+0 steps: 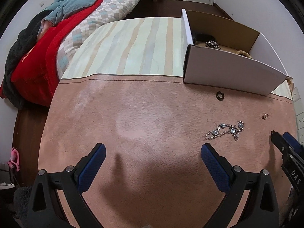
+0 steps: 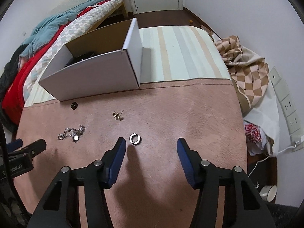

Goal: Organize jewelry
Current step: 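Grasp the black ring with the right gripper while the left grasps the silver link bracelet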

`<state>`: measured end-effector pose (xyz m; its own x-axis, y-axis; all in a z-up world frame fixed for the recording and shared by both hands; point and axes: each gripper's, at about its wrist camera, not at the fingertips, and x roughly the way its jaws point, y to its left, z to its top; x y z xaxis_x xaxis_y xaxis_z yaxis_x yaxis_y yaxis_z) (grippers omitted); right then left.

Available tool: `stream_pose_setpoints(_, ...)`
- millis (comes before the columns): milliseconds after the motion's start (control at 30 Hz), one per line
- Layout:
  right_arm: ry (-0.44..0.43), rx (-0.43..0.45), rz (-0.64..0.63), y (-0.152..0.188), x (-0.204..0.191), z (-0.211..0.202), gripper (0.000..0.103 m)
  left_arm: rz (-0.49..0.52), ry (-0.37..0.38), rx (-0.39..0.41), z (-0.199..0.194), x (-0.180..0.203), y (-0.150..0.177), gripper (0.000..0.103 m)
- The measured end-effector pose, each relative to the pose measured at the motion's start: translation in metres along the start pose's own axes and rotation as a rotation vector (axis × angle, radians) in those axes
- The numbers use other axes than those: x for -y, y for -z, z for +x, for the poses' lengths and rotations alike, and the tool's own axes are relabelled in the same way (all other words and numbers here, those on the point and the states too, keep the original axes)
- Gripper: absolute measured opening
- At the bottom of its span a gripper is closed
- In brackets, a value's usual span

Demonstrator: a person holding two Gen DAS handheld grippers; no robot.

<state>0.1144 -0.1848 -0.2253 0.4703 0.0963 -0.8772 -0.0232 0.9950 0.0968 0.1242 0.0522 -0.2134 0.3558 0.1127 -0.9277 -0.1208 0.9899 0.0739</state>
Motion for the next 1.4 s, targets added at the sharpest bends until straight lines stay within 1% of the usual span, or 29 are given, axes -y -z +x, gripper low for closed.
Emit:
stream_pose_setpoints(100, 0.023, 0.018, -0.039, -0.001, -0.01, 0.002, 0.041, 0.0, 0.005, -0.005, 0.002, -0.001, 0.0, 0.102)
stream_pose_setpoints(133, 0.035, 0.027, -0.06, -0.001, -0.014, 0.003, 0.03, 0.002, 0.007, -0.004, 0.002, -0.001, 0.0, 0.102)
stream_pose_setpoints(167, 0.033, 0.033, -0.072, -0.001, -0.016, 0.003, 0.016, 0.005, 0.011, -0.003, 0.002, -0.001, -0.001, 0.102)
stream_pose_setpoints(200, 0.036, 0.036, -0.083, 0.0, -0.019, 0.003, 0.013, 0.008, 0.017, -0.004, 0.003, 0.0, -0.001, 0.102)
stream_pose_setpoints(267, 0.046, 0.042, -0.097, 0.001, -0.021, 0.002, 0.013, 0.02, 0.045, -0.009, 0.003, 0.004, -0.002, 0.102)
stream_pose_setpoints(367, 0.028, 0.038, -0.058, 0.003, -0.015, -0.001, 0.013, 0.037, 0.092, -0.023, 0.004, 0.011, -0.005, 0.102)
stream_pose_setpoints(533, 0.031, 0.043, -0.019, 0.005, -0.002, -0.008, 0.013, 0.08, 0.171, -0.049, 0.013, 0.028, -0.012, 0.102)
stream_pose_setpoints(567, 0.032, 0.044, -0.015, 0.005, 0.0, -0.009, 0.013, 0.096, 0.177, -0.055, 0.016, 0.033, -0.013, 0.1)
stream_pose_setpoints(600, 0.033, 0.044, -0.013, 0.005, 0.001, -0.01, 0.013, 0.109, 0.183, -0.06, 0.018, 0.037, -0.013, 0.092)
stream_pose_setpoints(633, 0.036, 0.044, -0.012, 0.005, 0.002, -0.011, 0.013, 0.131, 0.176, -0.053, 0.019, 0.042, -0.013, 0.092)
stream_pose_setpoints(733, 0.038, 0.042, 0.001, 0.005, 0.005, -0.011, 0.013, 0.191, 0.166, -0.008, 0.016, 0.052, -0.014, 0.072)
stream_pose_setpoints(767, 0.039, 0.041, 0.006, 0.005, 0.007, -0.011, 0.013, 0.205, 0.173, 0.017, 0.013, 0.055, -0.014, 0.052)
stream_pose_setpoints(800, 0.04, 0.04, 0.011, 0.005, 0.008, -0.011, 0.013, 0.211, 0.177, 0.027, 0.011, 0.056, -0.014, 0.025)
stream_pose_setpoints(833, 0.041, 0.04, 0.014, 0.006, 0.01, -0.012, 0.013, 0.219, 0.185, 0.032, 0.009, 0.058, -0.015, 0.012)
stream_pose_setpoints(867, 0.042, 0.039, 0.017, 0.006, 0.01, -0.012, 0.013, 0.217, 0.203, 0.022, 0.009, 0.059, -0.017, 0.01)
stream_pose_setpoints(900, 0.041, 0.039, 0.021, 0.006, 0.011, -0.012, 0.013, 0.21, 0.215, 0.018, 0.009, 0.058, -0.017, 0.006)
stream_pose_setpoints(1067, 0.032, 0.045, 0.038, 0.004, 0.014, -0.016, 0.013, 0.137, 0.289, -0.011, 0.002, 0.046, -0.017, 0.005)
stream_pose_setpoints(1233, 0.001, 0.071, 0.051, -0.002, 0.012, -0.031, 0.013, 0.086, 0.342, 0.024, -0.025, 0.03, -0.017, 0.005)
stream_pose_setpoints(1400, -0.041, 0.097, 0.065, -0.01, 0.007, -0.048, 0.013, 0.051, 0.382, 0.05, -0.049, 0.017, -0.024, 0.005)
